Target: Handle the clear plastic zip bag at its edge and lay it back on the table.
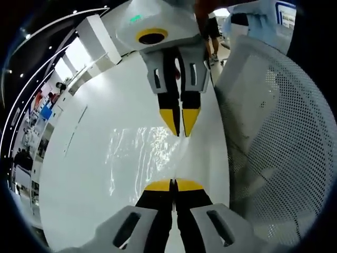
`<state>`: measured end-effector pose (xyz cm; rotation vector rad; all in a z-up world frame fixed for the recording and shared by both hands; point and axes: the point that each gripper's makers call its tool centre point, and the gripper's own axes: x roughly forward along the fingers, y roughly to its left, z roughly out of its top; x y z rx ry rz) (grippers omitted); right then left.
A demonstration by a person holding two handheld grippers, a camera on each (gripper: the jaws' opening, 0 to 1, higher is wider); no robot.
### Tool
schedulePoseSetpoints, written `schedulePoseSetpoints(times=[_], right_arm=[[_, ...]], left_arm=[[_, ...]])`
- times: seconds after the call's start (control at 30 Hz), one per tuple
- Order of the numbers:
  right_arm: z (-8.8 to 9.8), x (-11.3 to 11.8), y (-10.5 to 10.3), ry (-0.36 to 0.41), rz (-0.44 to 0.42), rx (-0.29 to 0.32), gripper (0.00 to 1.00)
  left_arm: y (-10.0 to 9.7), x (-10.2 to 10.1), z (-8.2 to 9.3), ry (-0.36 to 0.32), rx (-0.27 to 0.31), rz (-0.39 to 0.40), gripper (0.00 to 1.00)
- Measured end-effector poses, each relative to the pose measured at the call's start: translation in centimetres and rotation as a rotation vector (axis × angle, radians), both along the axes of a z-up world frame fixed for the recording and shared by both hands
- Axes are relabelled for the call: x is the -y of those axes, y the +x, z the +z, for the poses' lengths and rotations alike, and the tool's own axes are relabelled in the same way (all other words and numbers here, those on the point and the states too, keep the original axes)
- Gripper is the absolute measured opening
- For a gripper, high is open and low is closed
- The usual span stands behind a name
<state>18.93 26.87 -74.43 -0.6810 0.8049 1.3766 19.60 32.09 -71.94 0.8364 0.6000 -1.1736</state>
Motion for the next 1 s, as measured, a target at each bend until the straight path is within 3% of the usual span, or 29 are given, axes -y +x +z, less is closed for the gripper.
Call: schedulePoseSetpoints(times=[0.3,0.67,1.0], right_arm=[[-0.12,-0.44,-0.34,-0.008,-0.008,-0.007,0.00],[-0.33,-0.22,0.04,-0.033,-0.032,-0.019,0.00],[-0.45,-0.23,0.01,-0.056,-0.064,-0.045,0.00]], left_arm=[[-0.23,-0.05,-0.27,-0.003,-0.006,-0.005,0.00],[-0.28,0.00,-0.46,0.019,0.030,-0.056,0.00],[-0.03,-0.23,-0.26,0.014,0.048,-0.056,0.16]])
